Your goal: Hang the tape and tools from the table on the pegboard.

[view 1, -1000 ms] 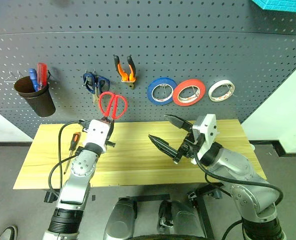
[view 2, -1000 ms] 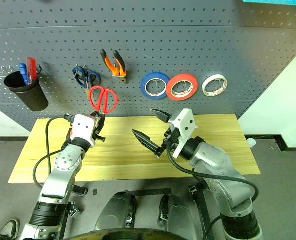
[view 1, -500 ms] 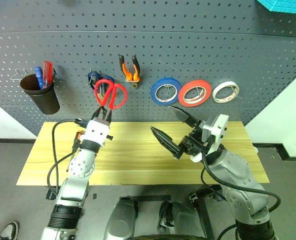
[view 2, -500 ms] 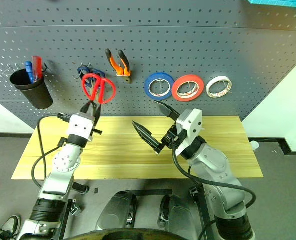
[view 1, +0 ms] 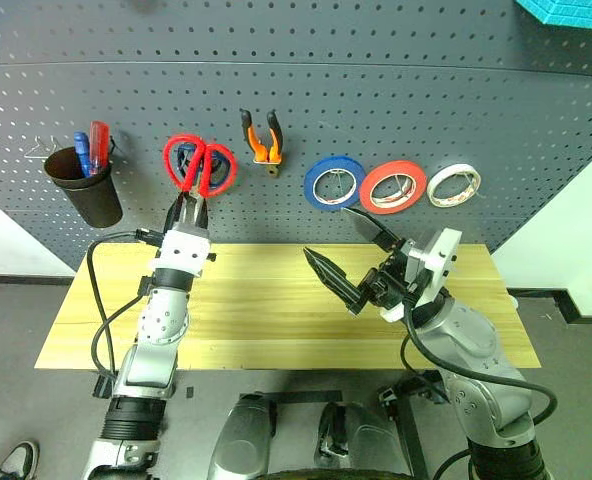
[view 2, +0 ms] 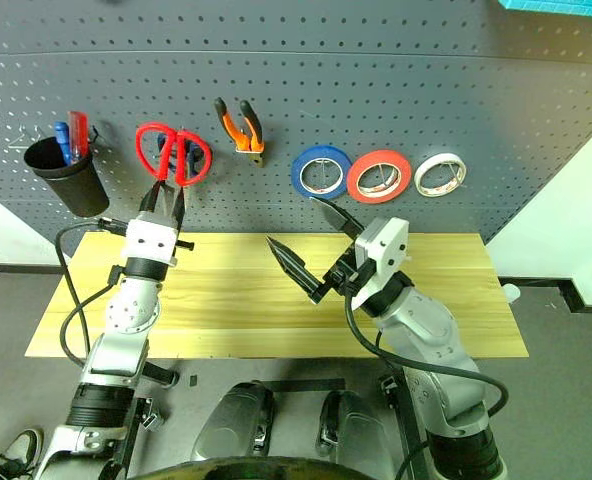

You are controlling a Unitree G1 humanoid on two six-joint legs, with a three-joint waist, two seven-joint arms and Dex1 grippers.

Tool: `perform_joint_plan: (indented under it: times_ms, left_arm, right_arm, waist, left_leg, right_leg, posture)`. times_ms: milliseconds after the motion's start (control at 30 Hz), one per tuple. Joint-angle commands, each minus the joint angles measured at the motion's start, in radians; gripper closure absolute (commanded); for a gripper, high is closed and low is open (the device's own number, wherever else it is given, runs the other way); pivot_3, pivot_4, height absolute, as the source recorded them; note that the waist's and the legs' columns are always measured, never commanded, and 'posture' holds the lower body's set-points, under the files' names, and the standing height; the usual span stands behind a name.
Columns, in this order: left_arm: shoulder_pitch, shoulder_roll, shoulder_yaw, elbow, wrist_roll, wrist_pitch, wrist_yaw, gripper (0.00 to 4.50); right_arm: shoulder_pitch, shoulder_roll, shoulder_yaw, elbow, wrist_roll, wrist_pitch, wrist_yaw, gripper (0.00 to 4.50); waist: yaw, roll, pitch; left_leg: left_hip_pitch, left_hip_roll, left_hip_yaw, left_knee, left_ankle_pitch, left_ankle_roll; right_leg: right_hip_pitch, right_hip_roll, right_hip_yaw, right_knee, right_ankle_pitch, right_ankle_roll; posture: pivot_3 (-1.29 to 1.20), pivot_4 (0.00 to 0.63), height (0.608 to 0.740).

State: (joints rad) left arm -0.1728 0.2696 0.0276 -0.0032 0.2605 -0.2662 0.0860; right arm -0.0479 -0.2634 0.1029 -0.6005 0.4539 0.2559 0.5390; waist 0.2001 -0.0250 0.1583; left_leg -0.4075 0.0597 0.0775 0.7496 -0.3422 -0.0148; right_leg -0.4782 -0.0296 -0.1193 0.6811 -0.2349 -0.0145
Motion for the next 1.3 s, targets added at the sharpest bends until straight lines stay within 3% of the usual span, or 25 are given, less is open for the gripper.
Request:
perform_joint_plan:
  times_ms: [33,700,1300]
  left_arm:
    - [-0.02,-0.007,0.011,0.016,0.009,-0.003,0.022,3.45]
    - [-0.066,-0.016,0.008,0.089,0.017,-0.019,0.063,3.45]
    - [-0.173,-0.017,-0.009,0.299,0.025,-0.083,0.081,3.45]
  right_arm:
    - [-0.007,0.006,-0.002,-0.019,0.008,-0.024,-0.003,0.0]
    - [0.006,0.003,-0.003,-0.021,-0.015,-0.024,-0.027,0.0]
    - [0.008,-0.002,-0.002,-0.023,-0.024,-0.027,-0.04,0.0]
  waist:
    - [0.005,0.0,0.0]
    - [0.008,0.0,-0.001]
    - [0.008,-0.001,-0.009]
  left_leg:
    - [0.0,0.0,0.0,0.0,0.0,0.0]
    - [0.0,0.0,0.0,0.002,0.0,0.0]
    - [0.0,0.0,0.001,0.003,0.0,0.0]
  right_leg:
    - [0.0,0.0,0.0,0.0,0.0,0.0]
    - [0.0,0.0,0.0,0.002,0.0,0.0]
    - [0.001,0.0,0.0,0.002,0.0,0.0]
  posture:
    - [0.29,0.09,0.676]
    - [0.28,0.092,0.676]
    - [0.26,0.084,0.676]
